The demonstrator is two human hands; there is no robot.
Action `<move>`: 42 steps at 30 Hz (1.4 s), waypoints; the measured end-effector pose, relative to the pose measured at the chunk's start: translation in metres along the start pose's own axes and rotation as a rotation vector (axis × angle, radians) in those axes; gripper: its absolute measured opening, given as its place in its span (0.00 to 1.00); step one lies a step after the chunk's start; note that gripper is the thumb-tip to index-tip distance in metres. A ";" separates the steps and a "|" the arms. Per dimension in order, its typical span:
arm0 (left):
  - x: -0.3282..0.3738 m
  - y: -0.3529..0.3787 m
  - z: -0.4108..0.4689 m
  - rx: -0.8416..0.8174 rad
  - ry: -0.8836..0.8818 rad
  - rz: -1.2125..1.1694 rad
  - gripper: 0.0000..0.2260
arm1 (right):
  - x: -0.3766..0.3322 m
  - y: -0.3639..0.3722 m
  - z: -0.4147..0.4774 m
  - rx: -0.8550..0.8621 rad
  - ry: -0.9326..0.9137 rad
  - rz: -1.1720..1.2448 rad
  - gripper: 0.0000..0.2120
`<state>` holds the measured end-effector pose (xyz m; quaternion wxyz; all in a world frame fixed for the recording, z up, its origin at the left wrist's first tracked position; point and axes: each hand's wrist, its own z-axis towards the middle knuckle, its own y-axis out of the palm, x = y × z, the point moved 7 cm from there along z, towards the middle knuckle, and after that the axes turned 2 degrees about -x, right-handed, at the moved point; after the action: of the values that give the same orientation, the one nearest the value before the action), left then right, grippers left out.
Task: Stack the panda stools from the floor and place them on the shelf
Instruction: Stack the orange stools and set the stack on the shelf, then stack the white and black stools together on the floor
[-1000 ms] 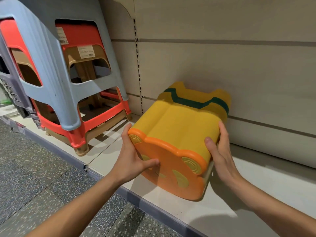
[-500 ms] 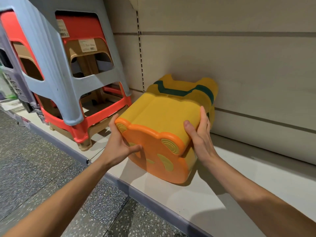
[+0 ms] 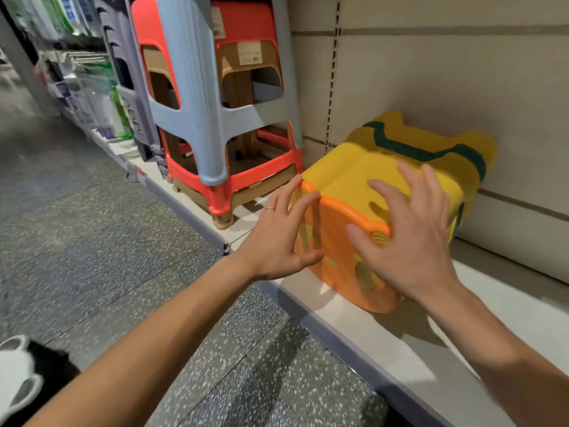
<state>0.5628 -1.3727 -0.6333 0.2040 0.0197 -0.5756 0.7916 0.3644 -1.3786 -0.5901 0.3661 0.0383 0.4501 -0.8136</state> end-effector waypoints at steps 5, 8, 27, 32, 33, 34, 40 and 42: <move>-0.012 -0.031 -0.067 -0.049 -0.072 0.107 0.43 | -0.076 0.041 -0.034 -0.142 -0.271 0.024 0.34; -0.034 -0.055 -0.139 -0.077 -0.240 0.148 0.42 | -0.109 0.082 -0.068 -0.242 -0.257 0.182 0.35; -0.038 -0.090 -0.598 -0.451 -0.950 0.175 0.46 | -0.334 0.181 -0.329 -1.212 -0.895 0.290 0.51; -0.037 -0.080 -0.688 -0.504 -0.998 0.152 0.41 | -0.330 0.166 -0.363 -1.493 -1.038 0.008 0.52; -0.039 -0.079 -0.698 -0.521 -0.985 0.151 0.42 | -0.338 0.166 -0.364 -1.512 -1.043 -0.021 0.52; -0.041 -0.077 -0.706 -0.538 -0.968 0.148 0.43 | -0.351 0.167 -0.364 -1.521 -1.041 -0.035 0.52; -0.076 -0.071 -0.709 -0.379 -0.931 0.138 0.42 | -0.443 0.214 -0.350 -1.371 -0.864 0.143 0.52; -0.099 -0.076 -0.693 -0.204 -1.002 0.076 0.40 | -0.448 0.243 -0.330 -1.204 -0.692 0.179 0.50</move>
<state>0.8210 -0.7459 -0.8245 -0.1249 0.3560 -0.6772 0.6318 0.7564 -0.9554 -0.7813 0.5113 -0.3955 0.6754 -0.3549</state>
